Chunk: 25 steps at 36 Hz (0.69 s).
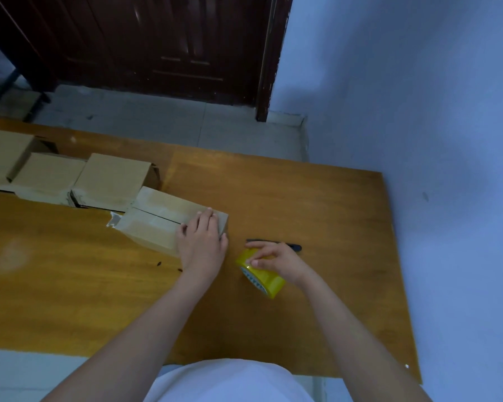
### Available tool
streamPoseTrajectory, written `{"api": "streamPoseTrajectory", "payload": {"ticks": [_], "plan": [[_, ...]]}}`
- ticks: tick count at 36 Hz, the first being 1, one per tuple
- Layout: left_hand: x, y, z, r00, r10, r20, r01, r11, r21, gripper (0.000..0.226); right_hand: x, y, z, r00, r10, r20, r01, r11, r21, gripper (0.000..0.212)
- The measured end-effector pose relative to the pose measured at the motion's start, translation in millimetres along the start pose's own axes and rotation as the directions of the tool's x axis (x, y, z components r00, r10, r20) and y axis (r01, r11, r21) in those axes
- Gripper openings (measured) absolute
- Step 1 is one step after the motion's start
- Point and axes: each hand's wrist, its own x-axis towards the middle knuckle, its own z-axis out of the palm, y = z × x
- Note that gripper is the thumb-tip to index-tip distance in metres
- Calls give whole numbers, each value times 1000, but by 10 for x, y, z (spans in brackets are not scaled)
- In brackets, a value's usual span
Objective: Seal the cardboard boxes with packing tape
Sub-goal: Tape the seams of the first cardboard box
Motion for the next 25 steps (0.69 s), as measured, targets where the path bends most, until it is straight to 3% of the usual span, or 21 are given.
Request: {"api": "streamPoseTrajectory", "payload": {"ticks": [2, 5, 10, 12, 15, 19, 21, 25], "plan": [[37, 79, -80, 994, -62, 92, 54, 994, 91, 47, -33, 26, 28, 1000, -22, -17, 23, 999, 37, 13], [52, 133, -59, 988, -102, 112, 86, 987, 134, 47, -27, 21, 72, 999, -21, -43, 24, 997, 73, 16], [45, 78, -42, 992, -32, 122, 27, 999, 40, 62, 1, -12, 102, 998, -3, -65, 11, 992, 125, 14], [63, 35, -136, 969, 29, 246, -32, 999, 5, 70, 1, -33, 96, 998, -5, -63, 13, 992, 122, 16], [163, -135, -399, 876, 186, 445, -166, 983, -84, 88, 6, -57, 72, 998, -1, -66, 10, 991, 132, 19], [317, -420, -595, 706, 334, 624, -428, 904, 1, 112, 6, -99, 79, 991, 42, -126, -12, 973, 230, 19], [374, -518, -565, 679, 373, 632, -509, 860, 39, 110, 11, -122, 80, 984, 62, -166, -12, 957, 291, 19], [330, -538, -501, 752, 440, 491, -531, 845, 58, 103, 16, -126, 58, 973, 106, -203, -10, 905, 425, 17]]}}
